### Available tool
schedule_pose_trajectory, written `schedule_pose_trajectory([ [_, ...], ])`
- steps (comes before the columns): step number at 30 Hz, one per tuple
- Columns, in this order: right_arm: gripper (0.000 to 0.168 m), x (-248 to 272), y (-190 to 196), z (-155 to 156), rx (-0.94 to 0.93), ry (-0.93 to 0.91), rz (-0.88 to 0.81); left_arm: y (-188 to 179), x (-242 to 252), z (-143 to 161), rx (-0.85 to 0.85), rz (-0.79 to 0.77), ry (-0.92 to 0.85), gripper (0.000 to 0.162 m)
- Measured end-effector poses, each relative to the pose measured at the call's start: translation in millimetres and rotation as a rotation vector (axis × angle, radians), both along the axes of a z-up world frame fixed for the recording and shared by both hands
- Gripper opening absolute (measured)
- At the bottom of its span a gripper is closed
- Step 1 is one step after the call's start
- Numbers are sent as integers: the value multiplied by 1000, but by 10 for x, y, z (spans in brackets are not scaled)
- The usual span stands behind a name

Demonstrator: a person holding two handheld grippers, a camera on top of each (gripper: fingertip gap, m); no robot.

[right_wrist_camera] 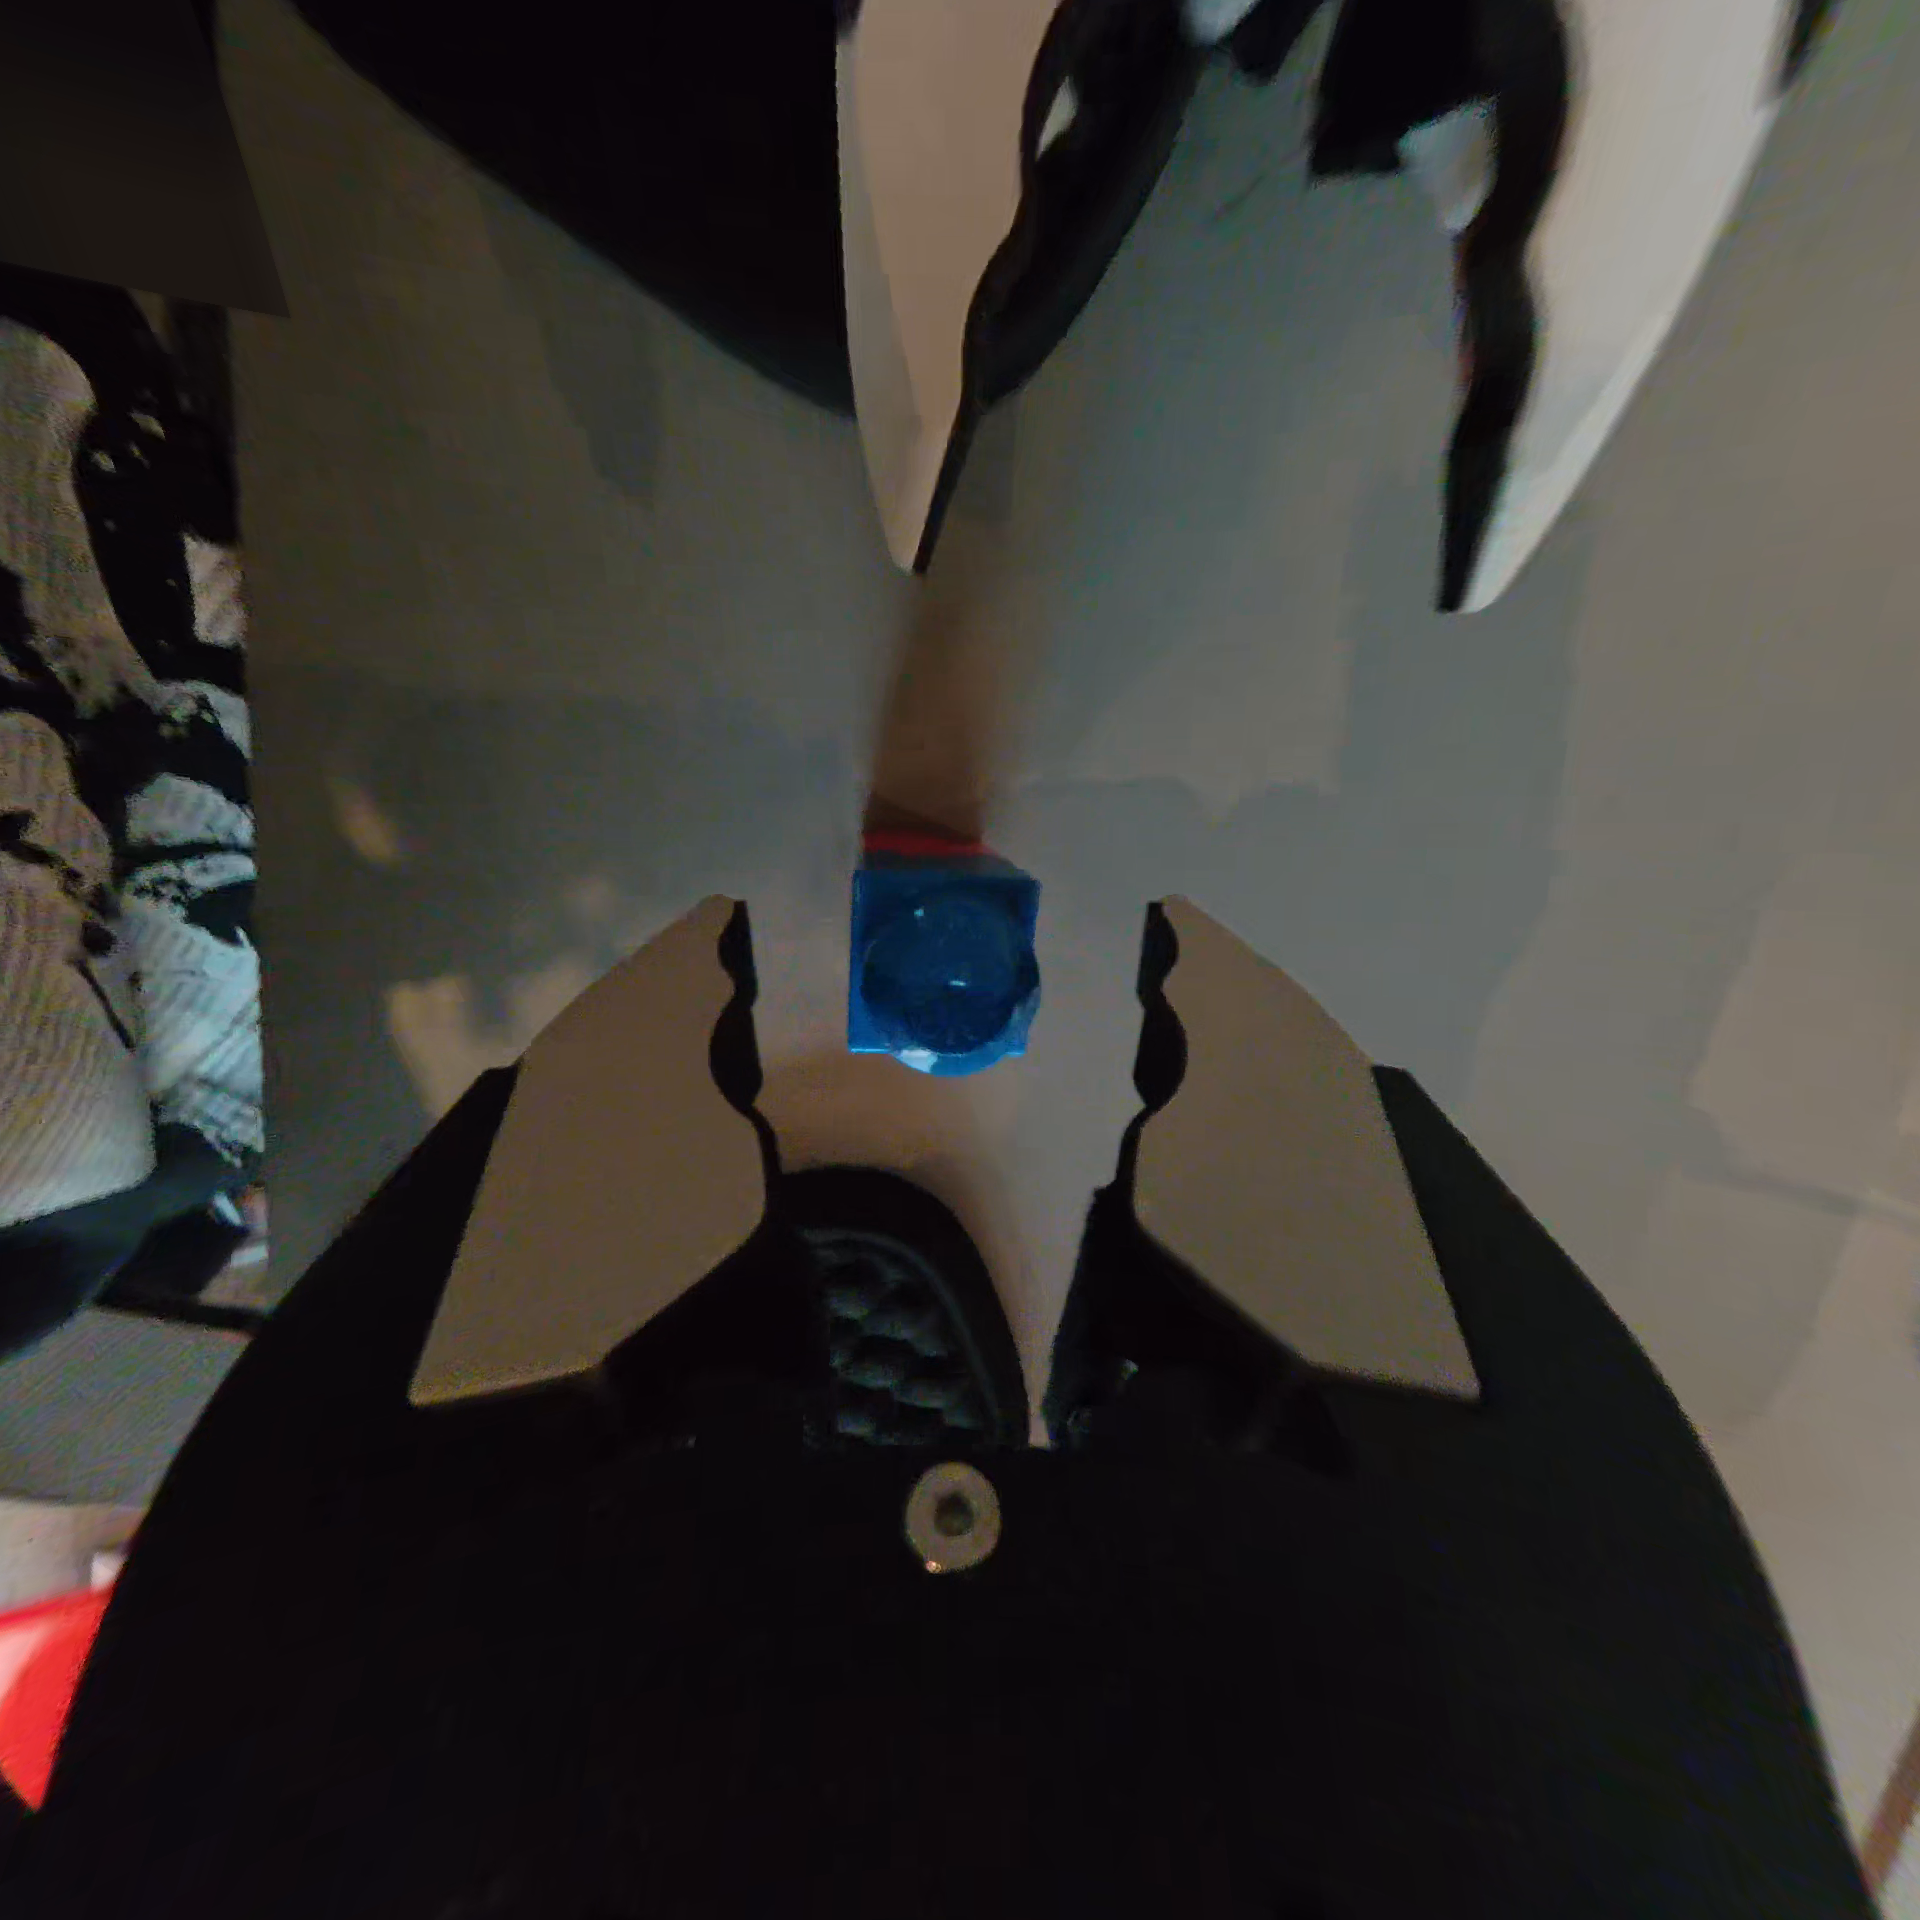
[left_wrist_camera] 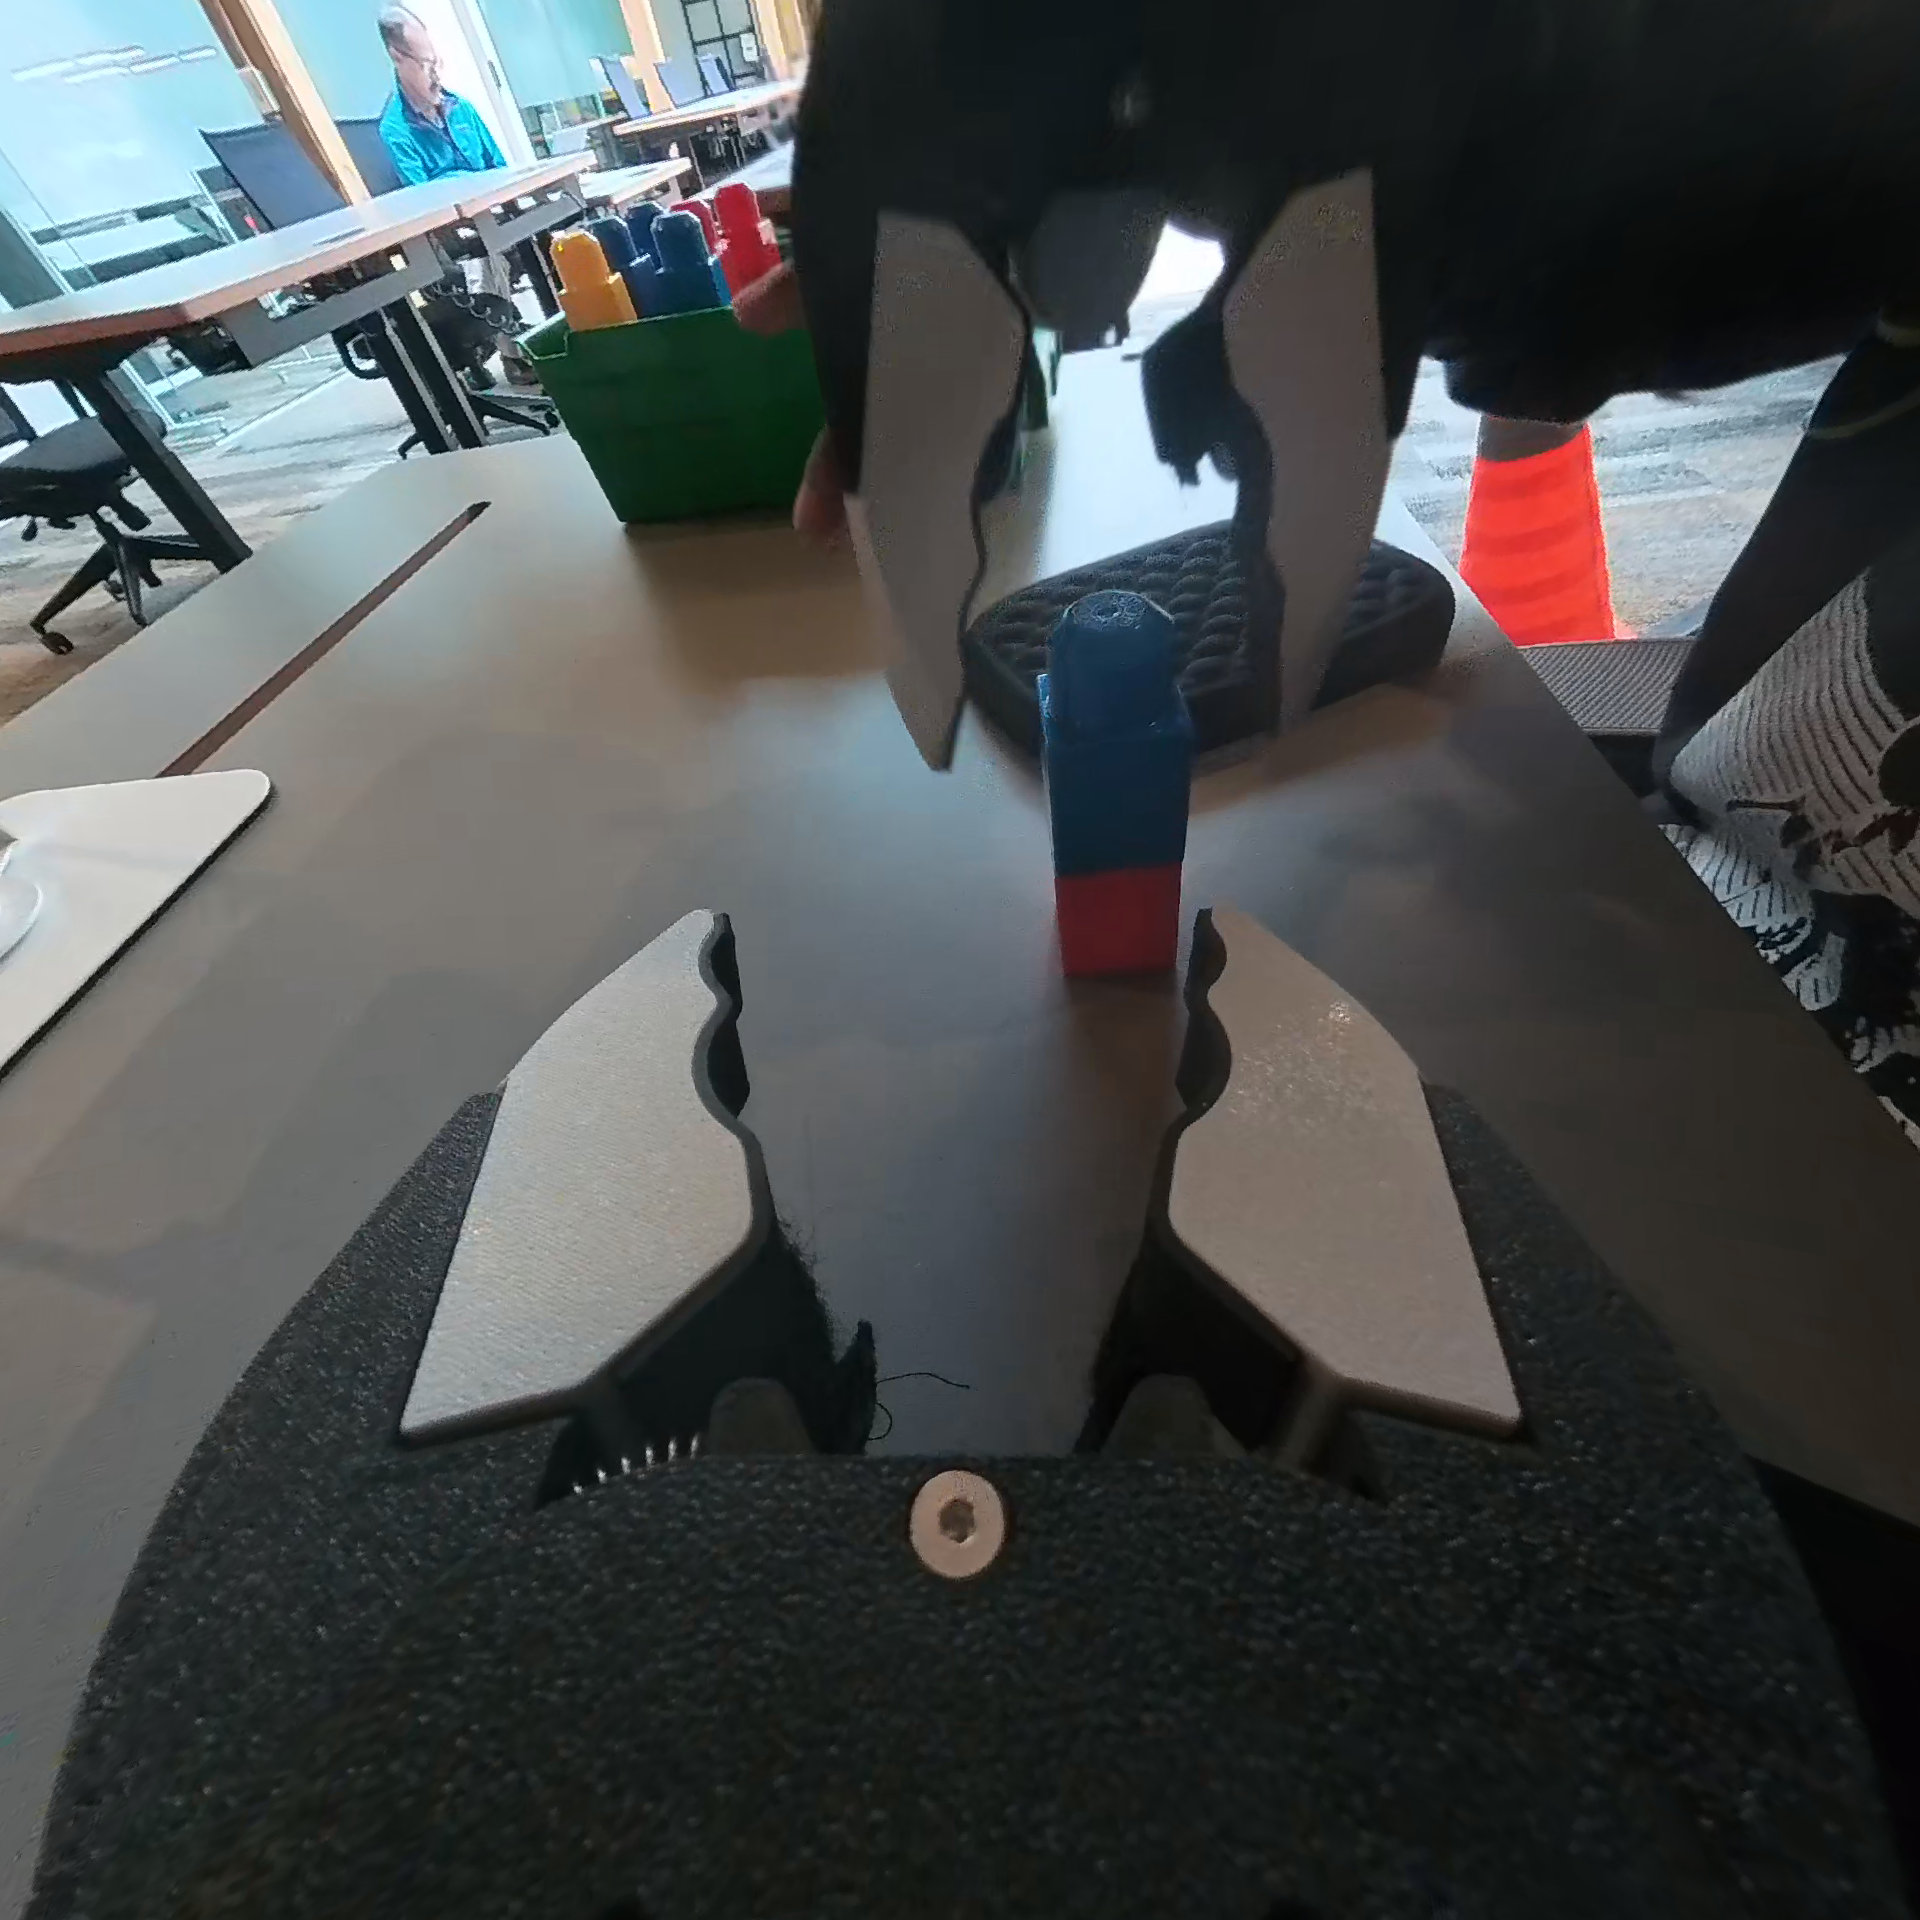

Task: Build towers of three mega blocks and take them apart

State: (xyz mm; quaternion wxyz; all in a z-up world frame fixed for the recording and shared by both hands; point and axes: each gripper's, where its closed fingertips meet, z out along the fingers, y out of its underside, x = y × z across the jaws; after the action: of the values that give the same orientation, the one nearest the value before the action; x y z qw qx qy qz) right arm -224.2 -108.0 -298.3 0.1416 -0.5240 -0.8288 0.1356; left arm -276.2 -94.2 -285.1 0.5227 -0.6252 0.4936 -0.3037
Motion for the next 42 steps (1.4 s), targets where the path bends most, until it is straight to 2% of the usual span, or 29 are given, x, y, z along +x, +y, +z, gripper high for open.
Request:
schedule_pose_trajectory([
  [1,75,-26,2,74,-11,43,-10,1,-1,0,0,0,0,82],
  [5,86,-6,70,336,5,185,-53,4,0,-5,2,0,3,82],
  [10,88,39,0,533,-90,488,-91,11,-2,-2,0,2,0,82],
  [15,89,181,104,586,-180,776,-199,35,-21,27,0,15,-22,82],
  [20,91,466,278,440,-174,938,-261,13,-29,91,16,16,-33,82],
  [23,93,583,343,309,-185,980,-286,-35,-17,191,26,3,-36,82],
  [25,93,619,339,349,-195,1026,-281,-66,-24,305,48,2,-44,82],
  [30,92,655,361,387,-189,1074,-290,-229,-170,747,86,5,-83,82],
  [34,92,629,353,339,-180,1042,-286,-328,-621,1219,143,99,-52,80],
  [37,92,623,350,327,-178,1033,-285,-297,-1238,1469,192,257,77,78],
  [39,92,627,359,332,-179,1037,-291,-245,-1751,1480,161,382,208,76],
  [42,92,625,368,327,-184,1032,-297,-182,-2509,1261,51,537,422,73],
])
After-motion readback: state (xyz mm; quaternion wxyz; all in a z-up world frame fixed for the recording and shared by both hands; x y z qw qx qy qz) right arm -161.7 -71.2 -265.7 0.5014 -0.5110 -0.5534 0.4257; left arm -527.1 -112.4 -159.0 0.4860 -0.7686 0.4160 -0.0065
